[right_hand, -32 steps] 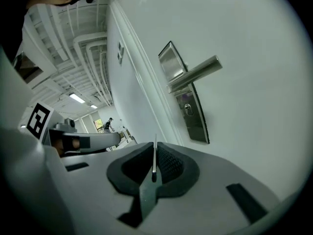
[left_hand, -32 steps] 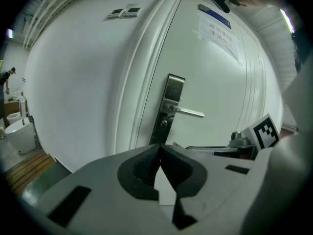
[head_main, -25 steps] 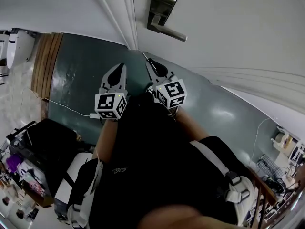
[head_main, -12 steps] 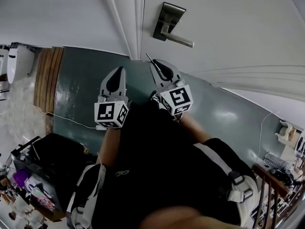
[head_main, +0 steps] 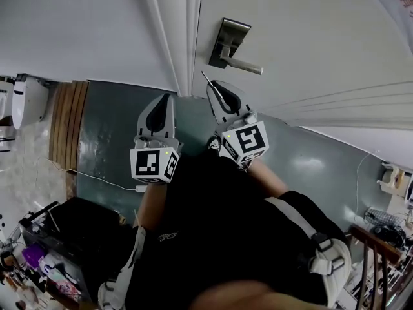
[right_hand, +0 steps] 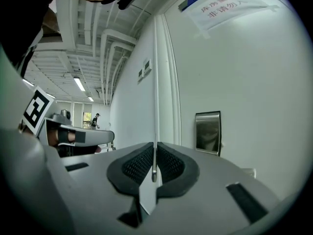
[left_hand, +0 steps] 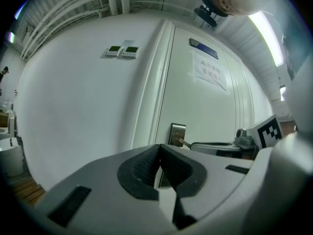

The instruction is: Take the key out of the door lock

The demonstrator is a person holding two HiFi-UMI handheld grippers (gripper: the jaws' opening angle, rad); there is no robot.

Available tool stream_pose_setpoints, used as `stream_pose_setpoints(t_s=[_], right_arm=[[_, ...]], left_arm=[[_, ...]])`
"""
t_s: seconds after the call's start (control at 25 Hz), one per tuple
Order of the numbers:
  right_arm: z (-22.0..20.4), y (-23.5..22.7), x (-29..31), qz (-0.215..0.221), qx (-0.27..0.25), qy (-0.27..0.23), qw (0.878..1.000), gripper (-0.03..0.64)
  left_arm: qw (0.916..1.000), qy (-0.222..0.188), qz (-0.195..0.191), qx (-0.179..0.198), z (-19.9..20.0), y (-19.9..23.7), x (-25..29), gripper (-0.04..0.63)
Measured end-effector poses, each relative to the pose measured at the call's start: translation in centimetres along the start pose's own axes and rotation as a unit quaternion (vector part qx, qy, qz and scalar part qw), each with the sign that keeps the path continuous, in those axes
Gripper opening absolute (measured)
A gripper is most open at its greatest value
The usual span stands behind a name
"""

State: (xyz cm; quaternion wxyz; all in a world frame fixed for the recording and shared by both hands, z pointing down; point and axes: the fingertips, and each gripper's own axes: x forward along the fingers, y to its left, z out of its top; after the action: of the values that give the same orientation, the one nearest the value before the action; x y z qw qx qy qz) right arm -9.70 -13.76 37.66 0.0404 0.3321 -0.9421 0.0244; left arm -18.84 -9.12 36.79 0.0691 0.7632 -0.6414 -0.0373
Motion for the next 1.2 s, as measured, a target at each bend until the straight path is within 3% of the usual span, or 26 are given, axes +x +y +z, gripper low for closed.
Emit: stream_pose_setpoints(t_s=[0.48, 1.2], right_arm=[[3.6, -0.2, -1.3, -0.015, -0.016, -0.038, 0.999, 0.031], [2.9, -0.6, -2.1, -0.027, -0.005, -0.040, 0.999, 0.031]], left_arm=[[0.9993, -0.025, -0.011, 0.024, 2.9, -1.3, -0.2, 0.023], [0.9994, -0.020, -0.016, 0.024, 2.0, -1.9, -0.5, 0.023]])
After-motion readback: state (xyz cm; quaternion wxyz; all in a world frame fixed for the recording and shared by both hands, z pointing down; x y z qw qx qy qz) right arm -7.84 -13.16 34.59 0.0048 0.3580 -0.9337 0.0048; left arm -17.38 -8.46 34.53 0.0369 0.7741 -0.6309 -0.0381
